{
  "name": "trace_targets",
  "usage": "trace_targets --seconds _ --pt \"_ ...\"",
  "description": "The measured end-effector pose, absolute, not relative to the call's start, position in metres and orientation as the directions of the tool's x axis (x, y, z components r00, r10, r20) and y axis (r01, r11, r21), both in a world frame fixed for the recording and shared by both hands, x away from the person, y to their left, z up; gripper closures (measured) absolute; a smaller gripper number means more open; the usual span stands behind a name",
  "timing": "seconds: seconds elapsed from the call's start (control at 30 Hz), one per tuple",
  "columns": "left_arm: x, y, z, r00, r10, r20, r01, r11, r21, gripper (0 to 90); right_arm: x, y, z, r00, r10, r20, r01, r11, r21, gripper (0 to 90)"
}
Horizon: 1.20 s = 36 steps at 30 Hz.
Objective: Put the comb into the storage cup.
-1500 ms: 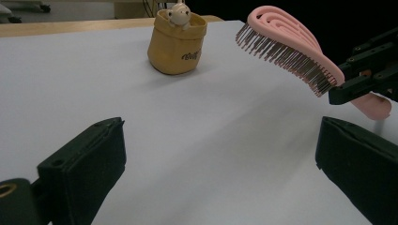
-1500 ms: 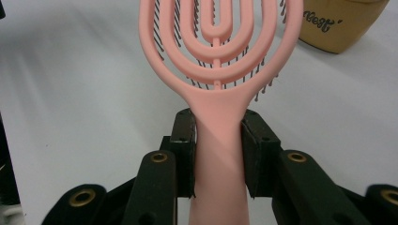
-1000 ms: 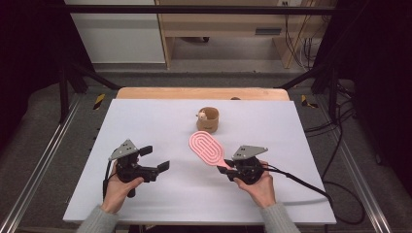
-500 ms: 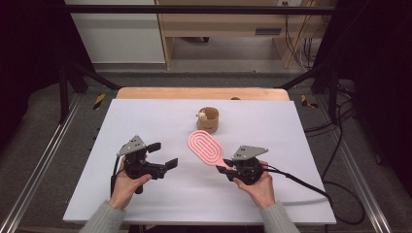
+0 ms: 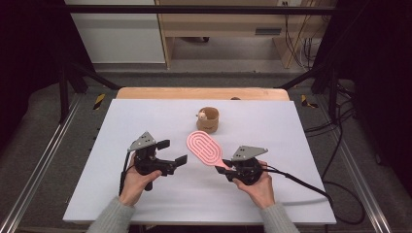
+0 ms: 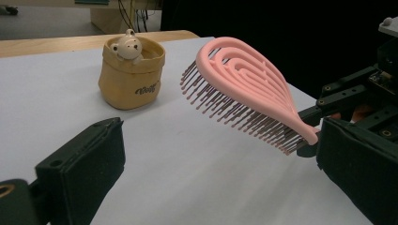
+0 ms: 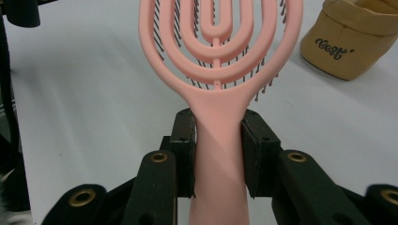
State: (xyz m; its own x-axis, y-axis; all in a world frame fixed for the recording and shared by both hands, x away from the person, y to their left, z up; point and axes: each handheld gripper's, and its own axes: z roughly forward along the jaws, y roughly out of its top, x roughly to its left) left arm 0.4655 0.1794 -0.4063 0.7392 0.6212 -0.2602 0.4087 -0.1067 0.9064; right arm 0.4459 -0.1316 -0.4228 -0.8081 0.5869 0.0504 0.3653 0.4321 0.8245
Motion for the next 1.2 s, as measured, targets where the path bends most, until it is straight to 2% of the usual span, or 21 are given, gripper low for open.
trace_targets --seconds 0.87,1.2 --pt "0.476 0.151 -0.412 0.729 0.607 -0.315 0.450 -0.079 0.890 1.6 0.445 -0.127 -0.422 -0.818 0.574 0.037 0.344 0.437 0.831 69.3" --pt "0.478 0.141 -0.415 0.729 0.593 -0.343 0.467 -0.065 0.882 6.5 0.444 -0.127 -0.422 -0.819 0.573 0.035 0.338 0.431 0.837 69.3"
